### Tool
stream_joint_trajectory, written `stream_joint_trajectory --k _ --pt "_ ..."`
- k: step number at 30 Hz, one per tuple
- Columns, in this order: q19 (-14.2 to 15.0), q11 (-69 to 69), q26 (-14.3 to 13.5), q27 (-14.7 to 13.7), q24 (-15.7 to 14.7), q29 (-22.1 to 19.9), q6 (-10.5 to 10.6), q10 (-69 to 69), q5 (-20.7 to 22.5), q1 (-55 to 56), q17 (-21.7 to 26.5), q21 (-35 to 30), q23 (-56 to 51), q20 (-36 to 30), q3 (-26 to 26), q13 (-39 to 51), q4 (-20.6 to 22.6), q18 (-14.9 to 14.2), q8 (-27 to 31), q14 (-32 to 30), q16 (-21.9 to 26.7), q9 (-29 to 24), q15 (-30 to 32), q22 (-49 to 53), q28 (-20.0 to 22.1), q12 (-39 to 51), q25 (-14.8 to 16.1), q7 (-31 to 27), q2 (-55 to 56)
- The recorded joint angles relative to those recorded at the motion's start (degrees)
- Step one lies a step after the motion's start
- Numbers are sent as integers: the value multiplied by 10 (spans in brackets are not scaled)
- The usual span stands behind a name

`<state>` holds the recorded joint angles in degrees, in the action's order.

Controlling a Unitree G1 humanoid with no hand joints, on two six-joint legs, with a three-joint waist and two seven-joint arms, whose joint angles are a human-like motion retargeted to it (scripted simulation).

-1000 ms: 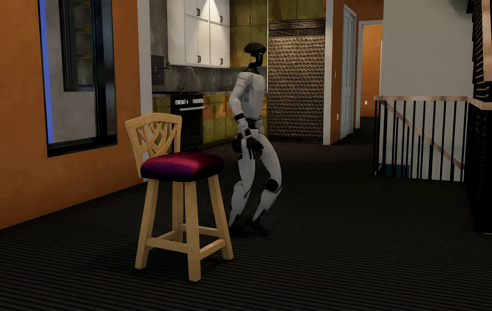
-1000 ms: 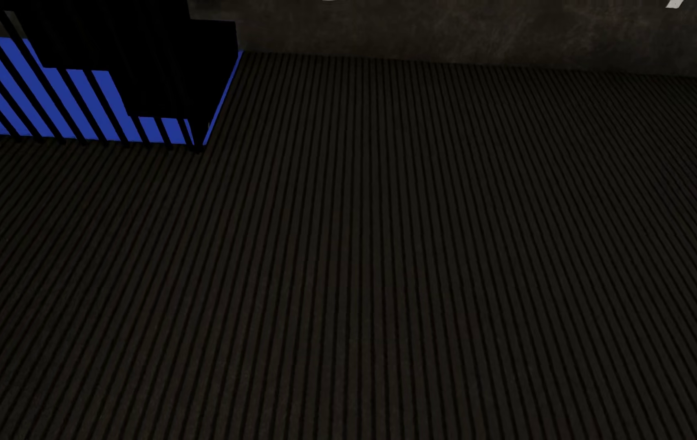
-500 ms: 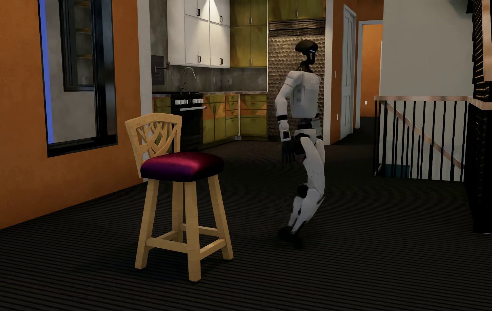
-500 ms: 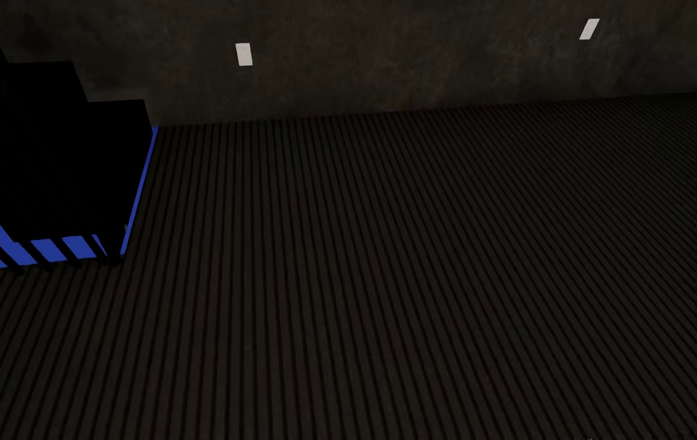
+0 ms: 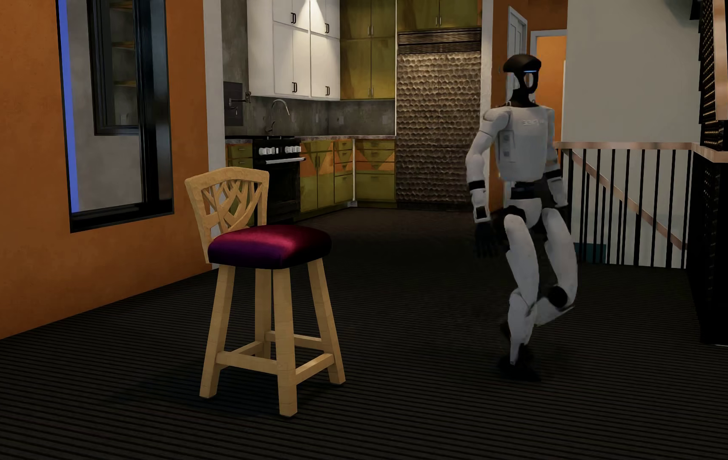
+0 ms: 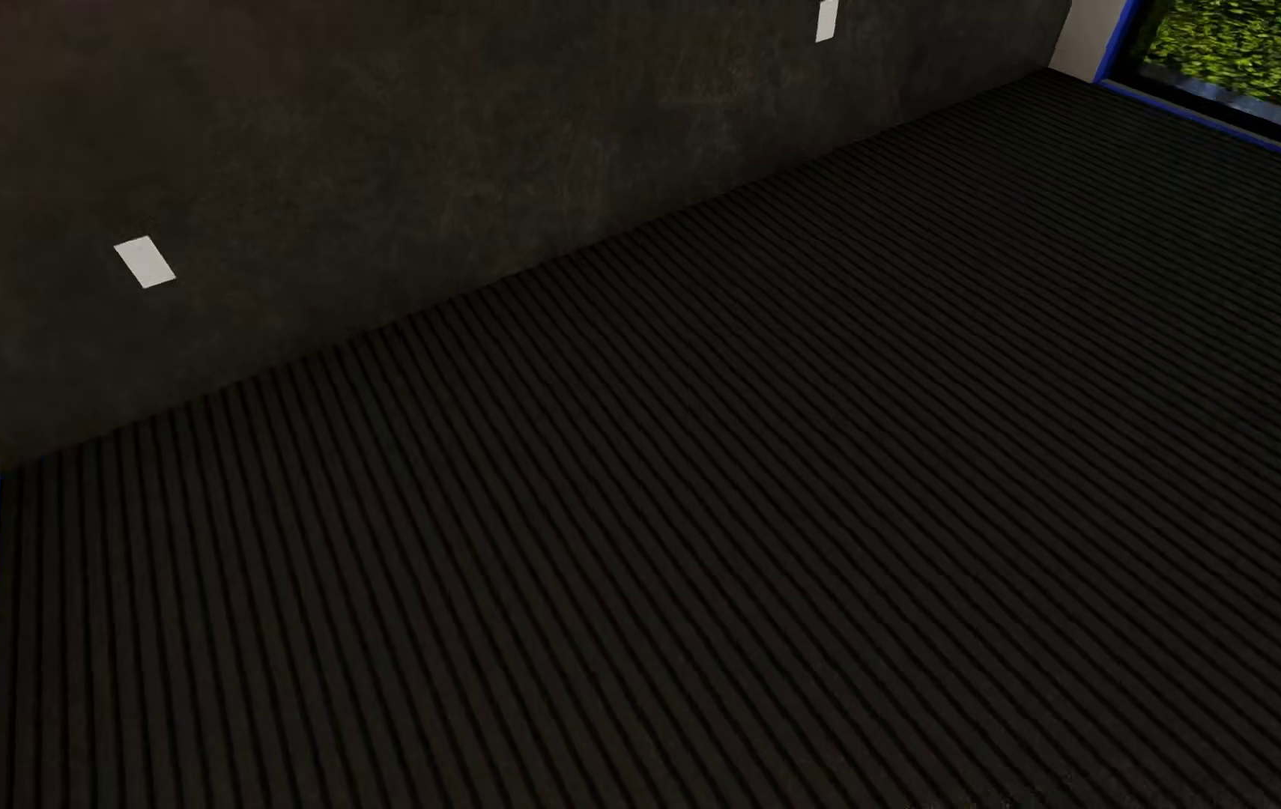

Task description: Avoid the stool

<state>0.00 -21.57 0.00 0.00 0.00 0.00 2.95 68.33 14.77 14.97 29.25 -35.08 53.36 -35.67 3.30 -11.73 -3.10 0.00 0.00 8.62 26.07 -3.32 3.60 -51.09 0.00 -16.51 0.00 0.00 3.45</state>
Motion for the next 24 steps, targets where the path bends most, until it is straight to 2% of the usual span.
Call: stream_joint_trajectory --k 2,4,6,7,8,9,10,12,13,16,18,19,20,21,22,23,24 --pt "0 -6 0 0 0 0 -10 -198 -5 47 -2 43 -52 11 -27 -3 26 0 0 -26 -1 14 -77 4 0 -16 0 0 -19" --pt "0 -28 0 0 0 0 -15 -416 -9 43 -6 41 -72 8 -41 6 40 0 0 -78 -3 17 -139 -16 0 -21 0 0 -37" --pt "0 -69 0 0 0 0 -22 -487 -21 35 -13 37 -56 -23 -47 13 25 0 0 -128 3 16 -174 -39 0 -21 0 0 -41" --pt "0 -85 0 0 0 0 -20 -480 -23 29 -14 28 -43 -35 -43 13 19 0 0 -131 8 16 -185 -47 0 -22 0 0 -47" --pt "0 -95 0 0 0 0 -16 -470 -31 20 -12 18 -29 -41 -41 8 16 0 0 -167 10 22 -188 -52 0 -23 0 0 -51" --pt "0 -118 0 0 0 0 -19 -454 -47 11 -11 5 -7 -48 -37 3 17 0 0 -161 10 27 -163 -58 0 -22 0 0 -47" --pt "0 -162 0 0 0 0 -23 -443 -61 -20 -14 -16 23 -46 -32 -1 18 0 0 -130 16 23 -104 -59 0 -23 0 0 -36" --pt "0 -277 0 0 0 0 -24 -453 -84 -131 -13 -67 53 -22 -40 -12 24 0 0 -75 45 -9 65 -31 0 -30 0 0 -2" --pt "0 -306 0 0 0 0 -17 -527 -84 -180 -9 -81 53 -12 -40 -15 23 0 0 -102 56 -22 105 -22 0 -30 0 0 15" --pt "0 -261 0 0 0 0 7 -565 -69 -271 -1 -40 15 35 -17 -32 22 0 0 -146 79 -35 170 -18 0 -38 0 0 76" --pt "0 -161 0 0 0 0 14 -585 -53 -320 -3 -20 0 24 4 -32 39 0 0 -172 95 -46 204 -21 0 -33 0 0 101" --pt "0 -101 0 0 0 0 14 -588 -41 -337 -5 -23 0 22 8 -30 51 0 0 -286 99 -51 190 -22 0 -27 0 0 106" --pt "0 -35 0 0 0 0 14 -585 -25 -344 -8 -30 8 24 7 -25 59 0 0 -386 99 -53 146 -25 0 -18 0 0 106" --pt "0 30 0 0 0 0 13 -583 -10 -350 -10 -43 19 28 9 -22 64 0 0 -386 95 -55 47 -29 0 -6 0 0 94" --pt "0 87 0 0 0 0 12 -583 -1 -358 -11 -59 31 36 14 -22 68 0 0 -394 88 -55 10 -30 0 5 0 0 76" --pt "0 107 0 0 0 0 11 -583 -3 -362 -11 -75 44 58 20 -25 71 0 0 -364 78 -51 8 -21 0 11 0 0 68" --pt "0 95 0 0 0 0 13 -618 -7 -365 -10 -93 57 77 25 -30 71 0 0 -312 66 -45 -21 -4 0 14 0 0 72"
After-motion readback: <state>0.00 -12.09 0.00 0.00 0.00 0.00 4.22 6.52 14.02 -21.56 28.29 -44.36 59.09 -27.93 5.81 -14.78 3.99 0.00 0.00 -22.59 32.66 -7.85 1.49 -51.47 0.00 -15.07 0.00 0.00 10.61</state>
